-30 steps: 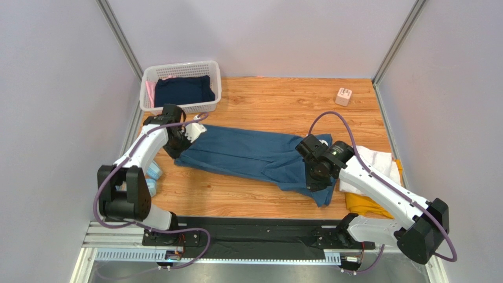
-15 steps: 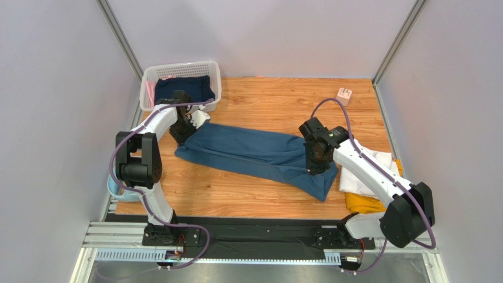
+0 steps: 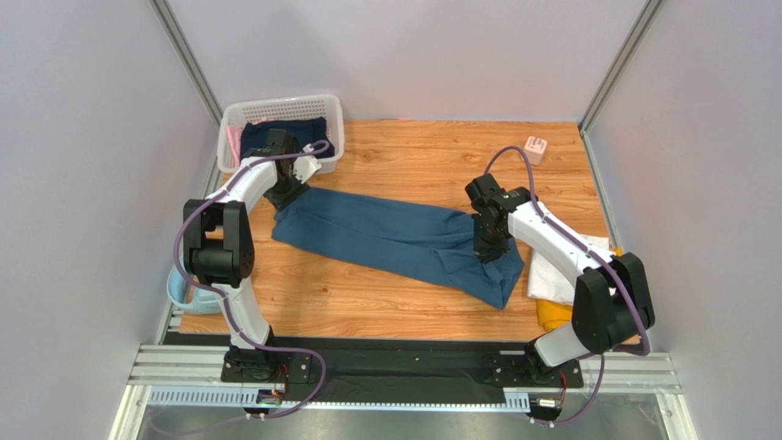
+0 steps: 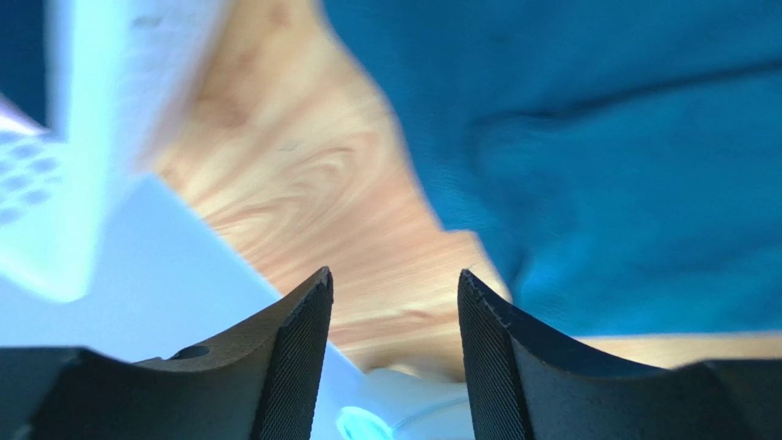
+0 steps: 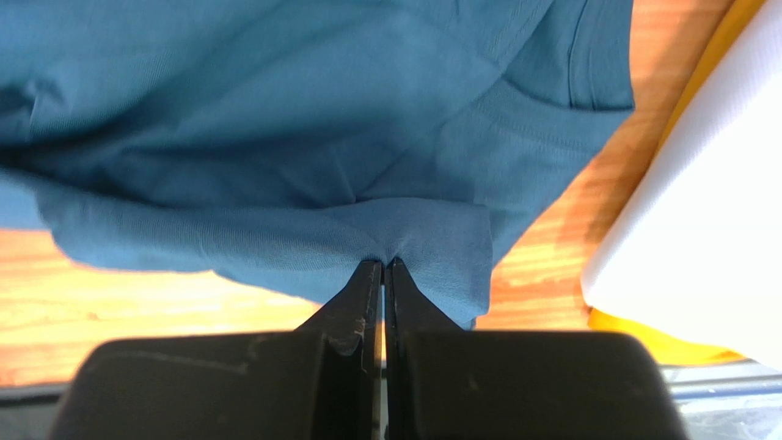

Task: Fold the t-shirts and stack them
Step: Fold the other side of the tshirt into a rectangle

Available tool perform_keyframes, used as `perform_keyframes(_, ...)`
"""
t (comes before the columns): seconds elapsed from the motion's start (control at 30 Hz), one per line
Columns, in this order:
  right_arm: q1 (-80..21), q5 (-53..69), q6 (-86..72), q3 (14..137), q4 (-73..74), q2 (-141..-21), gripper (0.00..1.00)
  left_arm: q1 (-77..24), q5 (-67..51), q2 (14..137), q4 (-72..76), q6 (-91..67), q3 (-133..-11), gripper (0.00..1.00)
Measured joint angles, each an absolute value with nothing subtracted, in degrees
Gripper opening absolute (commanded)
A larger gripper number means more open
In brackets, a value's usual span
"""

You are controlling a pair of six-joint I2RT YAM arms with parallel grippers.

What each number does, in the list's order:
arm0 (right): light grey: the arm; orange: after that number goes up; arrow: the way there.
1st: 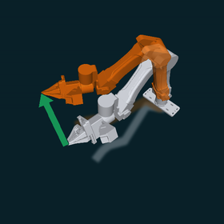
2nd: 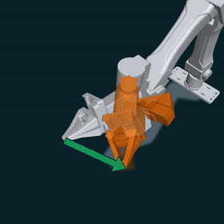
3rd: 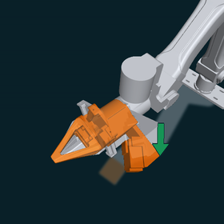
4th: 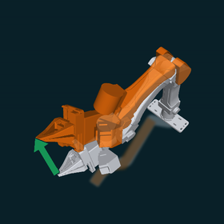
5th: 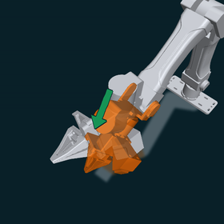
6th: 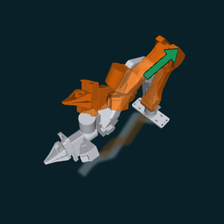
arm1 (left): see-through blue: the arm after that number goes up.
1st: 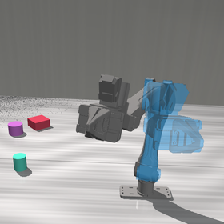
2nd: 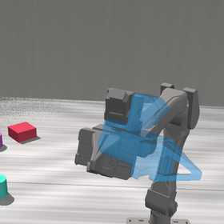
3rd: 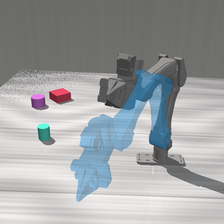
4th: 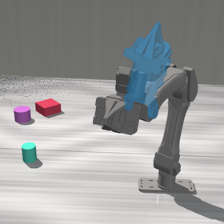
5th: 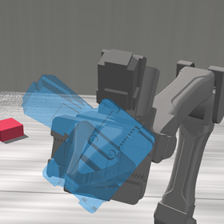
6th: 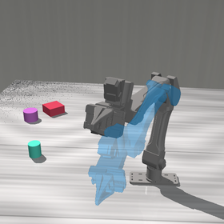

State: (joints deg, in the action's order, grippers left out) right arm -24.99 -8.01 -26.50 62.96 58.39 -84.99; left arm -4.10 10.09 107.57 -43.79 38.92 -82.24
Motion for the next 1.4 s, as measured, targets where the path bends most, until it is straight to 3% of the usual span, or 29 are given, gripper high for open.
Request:
perform_keyframes(0.23, -22.2, -8.0, -26.5, 64.6, 55.1, -92.0, 0.0, -4.9, 13.5, 101.7, -38.3, 37.1, -77.3, 0.63)
perform_keyframes(0.4, -20.9, -7.6, -26.2, 67.2, 53.9, -96.3, 0.02, -12.6, 8.8, 93.0, -38.9, 35.2, -71.2, 0.59)
perform_keyframes(0.47, -20.3, -7.1, -26.1, 68.3, 53.7, -97.5, 0.18, -16.1, 5.9, 93.8, -39.0, 34.3, -70.5, 0.58)
perform_keyframes(0.6, -18.4, -6.5, -25.6, 72.0, 53.6, -100.2, 0.37, -16.9, 3.2, 100.6, -38.8, 32.7, -70.2, 0.57)
perform_keyframes(0.63, -17.8, -6.4, -25.6, 72.8, 53.4, -101.0, 0.48, -16.6, 3.1, 102.3, -38.7, 32.6, -70.0, 0.56)
perform_keyframes(0.7, -16.6, -6.5, -25.5, 74.1, 53.3, -102.1, 0.56, -16.2, 3.4, 104.7, -38.1, 32.4, -69.3, 0.56)
perform_keyframes(1.03, -14.1, -9.3, -25.2, 77.6, 54.1, -102.0, 0.57, -14.7, 4.9, 103.4, -34.0, 33.1, -65.5, 0.55)
perform_keyframes(1.3, -20.0, 1.6, -27.1, 65.9, 52.4, -80.1, 0.54, -10.2, 5.9, 98.7, -34.7, 34.5, -61.3, 0.55)
perform_keyframes(1.4, -24.7, 6.9, -28.4, 60.2, 50.3, -78.8, 0.51, -9.3, 6.1, 98.0, -35.0, 34.6, -61.2, 0.55)
